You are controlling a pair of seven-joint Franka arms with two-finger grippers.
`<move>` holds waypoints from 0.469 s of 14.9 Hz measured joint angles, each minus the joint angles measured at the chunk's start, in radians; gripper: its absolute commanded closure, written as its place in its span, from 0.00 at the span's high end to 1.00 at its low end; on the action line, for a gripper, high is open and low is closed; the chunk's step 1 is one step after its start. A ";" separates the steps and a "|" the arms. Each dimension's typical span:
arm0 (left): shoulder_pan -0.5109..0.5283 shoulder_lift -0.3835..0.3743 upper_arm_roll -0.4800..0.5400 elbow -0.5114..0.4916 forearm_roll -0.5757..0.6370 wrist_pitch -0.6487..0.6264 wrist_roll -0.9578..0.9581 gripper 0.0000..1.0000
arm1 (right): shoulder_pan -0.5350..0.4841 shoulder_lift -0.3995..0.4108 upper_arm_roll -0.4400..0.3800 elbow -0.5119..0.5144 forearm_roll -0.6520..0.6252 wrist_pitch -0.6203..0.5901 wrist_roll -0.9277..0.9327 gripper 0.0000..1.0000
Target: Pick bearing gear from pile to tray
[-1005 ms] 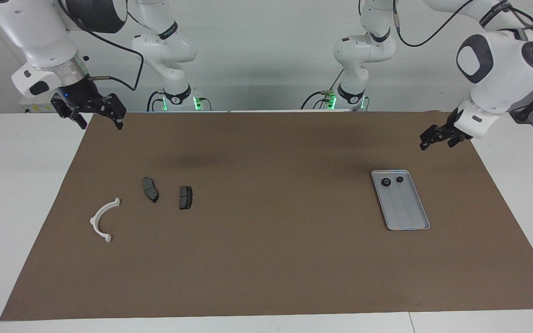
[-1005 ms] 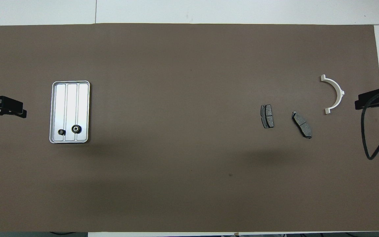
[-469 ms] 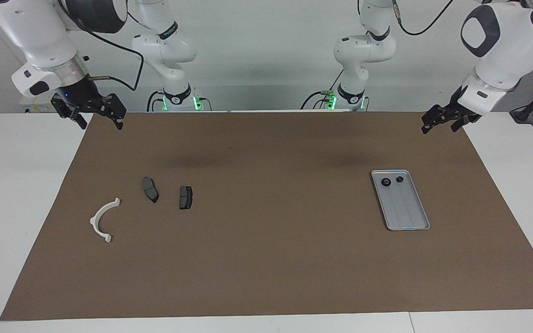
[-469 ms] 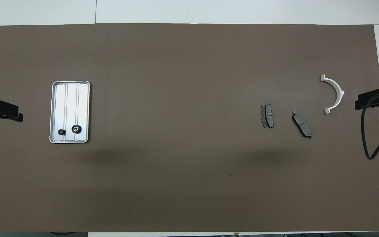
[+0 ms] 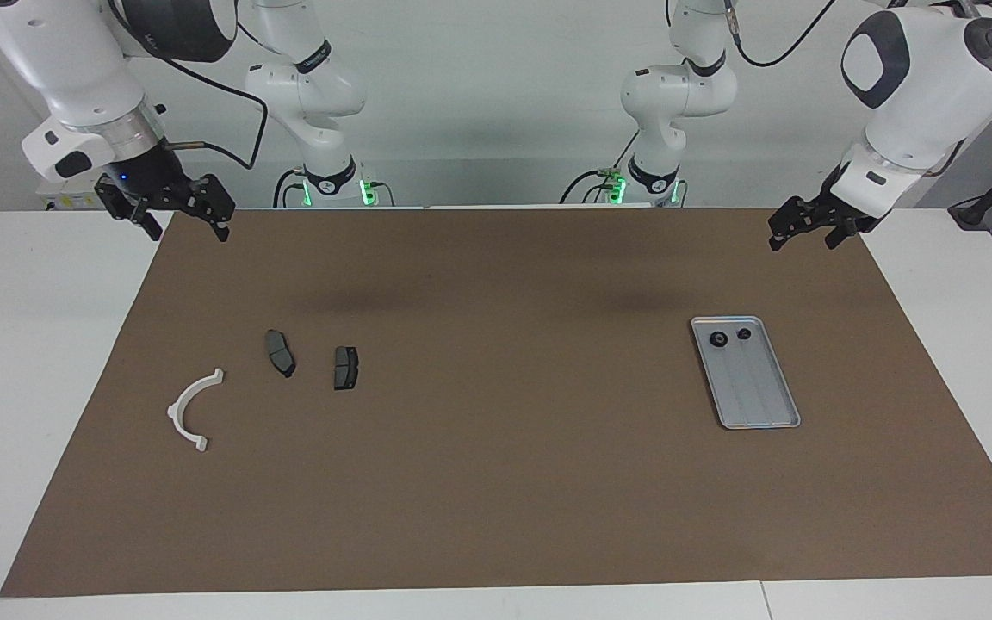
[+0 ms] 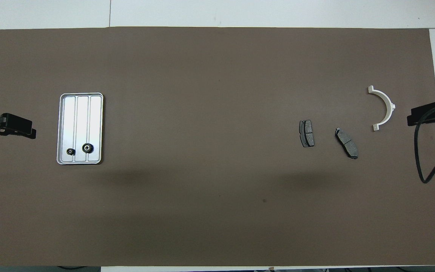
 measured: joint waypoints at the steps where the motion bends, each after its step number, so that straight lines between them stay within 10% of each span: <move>1: -0.004 0.000 0.011 0.001 0.000 0.000 0.000 1.00 | 0.000 0.000 0.000 0.000 0.000 0.000 0.000 1.00; 7: -0.015 0.008 0.019 0.025 0.000 0.019 0.000 1.00 | -0.002 0.000 0.001 -0.002 0.000 0.000 0.000 1.00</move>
